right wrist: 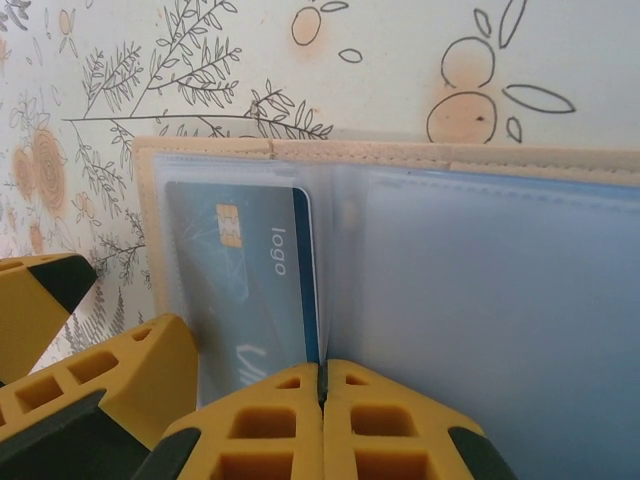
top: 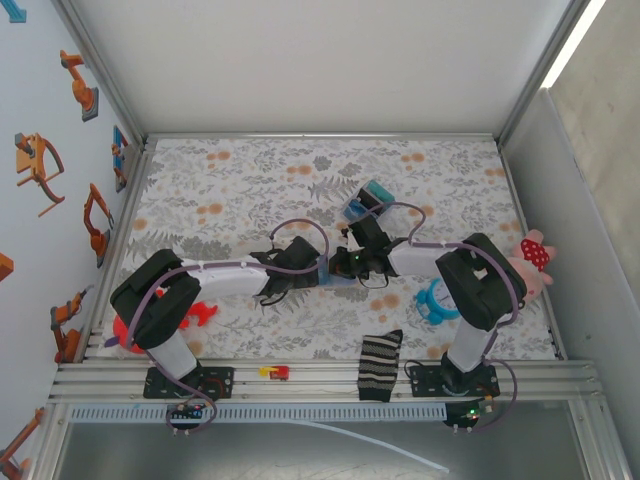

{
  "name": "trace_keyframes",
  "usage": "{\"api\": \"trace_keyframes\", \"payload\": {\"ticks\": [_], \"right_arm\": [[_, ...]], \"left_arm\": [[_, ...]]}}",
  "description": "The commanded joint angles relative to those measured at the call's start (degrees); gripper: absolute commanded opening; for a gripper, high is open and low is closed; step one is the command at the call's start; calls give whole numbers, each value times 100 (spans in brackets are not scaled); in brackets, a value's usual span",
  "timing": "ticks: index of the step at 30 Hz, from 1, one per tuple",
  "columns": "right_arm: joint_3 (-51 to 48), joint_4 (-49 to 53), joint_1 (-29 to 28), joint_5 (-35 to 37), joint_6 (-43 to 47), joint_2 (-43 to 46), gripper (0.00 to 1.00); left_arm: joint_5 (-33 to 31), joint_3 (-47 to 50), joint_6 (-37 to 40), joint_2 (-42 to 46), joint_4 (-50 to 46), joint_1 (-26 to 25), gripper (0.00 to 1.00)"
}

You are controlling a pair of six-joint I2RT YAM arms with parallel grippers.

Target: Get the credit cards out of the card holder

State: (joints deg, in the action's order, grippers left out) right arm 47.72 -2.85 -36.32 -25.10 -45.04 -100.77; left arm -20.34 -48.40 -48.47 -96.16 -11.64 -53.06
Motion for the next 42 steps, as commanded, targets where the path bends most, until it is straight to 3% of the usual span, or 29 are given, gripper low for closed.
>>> {"api": "trace_keyframes", "payload": {"ticks": [1, 13, 31, 42], "right_arm": [[-88, -145, 92, -38, -34, 203, 1], [-220, -215, 168, -45, -58, 385, 0], [103, -365, 125, -241, -41, 0, 18], [294, -444, 46, -336, -47, -309, 19]], "left_arm": [[100, 6, -75, -227, -338, 32, 97], [85, 6, -88, -242, -382, 37, 97], [127, -31, -83, -300, -345, 37, 97], [156, -29, -92, -319, -327, 32, 97]]}}
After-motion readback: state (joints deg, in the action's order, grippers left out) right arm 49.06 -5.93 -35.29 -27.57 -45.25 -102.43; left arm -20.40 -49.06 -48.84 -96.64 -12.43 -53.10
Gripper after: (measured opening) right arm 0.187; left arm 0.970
